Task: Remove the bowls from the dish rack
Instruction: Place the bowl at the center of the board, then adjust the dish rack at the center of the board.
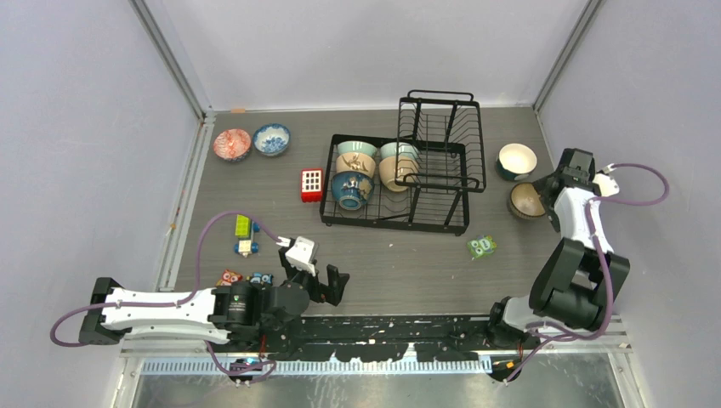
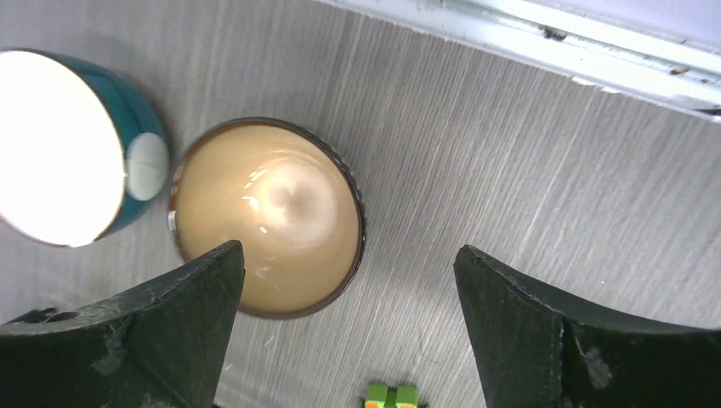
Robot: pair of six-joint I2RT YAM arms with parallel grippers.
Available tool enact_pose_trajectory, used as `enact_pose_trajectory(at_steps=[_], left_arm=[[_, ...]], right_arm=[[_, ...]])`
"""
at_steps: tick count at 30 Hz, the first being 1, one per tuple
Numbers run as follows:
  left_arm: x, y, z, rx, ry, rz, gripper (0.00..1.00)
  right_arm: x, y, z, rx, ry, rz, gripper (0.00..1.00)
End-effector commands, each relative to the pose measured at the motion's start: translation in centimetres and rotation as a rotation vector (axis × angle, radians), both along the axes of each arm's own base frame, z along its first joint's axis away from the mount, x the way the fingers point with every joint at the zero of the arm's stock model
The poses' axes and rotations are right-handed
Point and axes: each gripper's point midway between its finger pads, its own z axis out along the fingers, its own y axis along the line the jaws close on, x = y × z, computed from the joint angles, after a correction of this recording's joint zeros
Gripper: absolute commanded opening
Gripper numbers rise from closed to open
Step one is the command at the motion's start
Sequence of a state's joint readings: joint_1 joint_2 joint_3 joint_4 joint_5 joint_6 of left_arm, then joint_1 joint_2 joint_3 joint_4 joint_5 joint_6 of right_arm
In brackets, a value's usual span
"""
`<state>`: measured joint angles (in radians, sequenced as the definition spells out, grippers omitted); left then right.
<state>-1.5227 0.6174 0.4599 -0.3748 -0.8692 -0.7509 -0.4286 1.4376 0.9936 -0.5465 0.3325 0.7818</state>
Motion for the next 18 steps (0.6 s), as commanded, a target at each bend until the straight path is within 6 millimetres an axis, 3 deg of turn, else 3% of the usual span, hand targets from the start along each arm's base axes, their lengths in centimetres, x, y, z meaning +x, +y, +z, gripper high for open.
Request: enact_pose_trajectory(at_steps=[1, 4, 7, 11, 15, 18], left_arm=[[0.4, -0.9, 3.2, -0.083, -0.044, -0.004, 0.96], [0.5, -1.0, 4.1, -0.077, -0.060, -0.011, 0.97], [0.4, -1.2, 5.3, -0.073, -0.078, -0.032, 0.96], [1.0, -0.7, 7.6, -0.038, -0.138, -0.020, 0.98], [1.9, 0.0, 10.4, 0.004, -0.239, -0.003, 1.00], [2.3, -0.6, 11.5, 0.003, -0.276, -0.018, 1.00]], right_arm=[[-0.8, -0.9, 6.9, -0.100, -0.110, -0.053, 0.97], [0.2, 0.1, 11.2, -0.129, -0.260, -0.062, 0.97], [2.3, 2.5, 16.2, -0.125, -0.466, 0.007, 0.97], [3.7, 6.7, 25.1, -0.148, -0.746, 0.153, 0.95], [1.3, 12.3, 32.3, -0.184, -0.923, 0.382, 0.94], [-2.2, 16.3, 34.9, -0.182, -1.029, 0.557, 0.93]])
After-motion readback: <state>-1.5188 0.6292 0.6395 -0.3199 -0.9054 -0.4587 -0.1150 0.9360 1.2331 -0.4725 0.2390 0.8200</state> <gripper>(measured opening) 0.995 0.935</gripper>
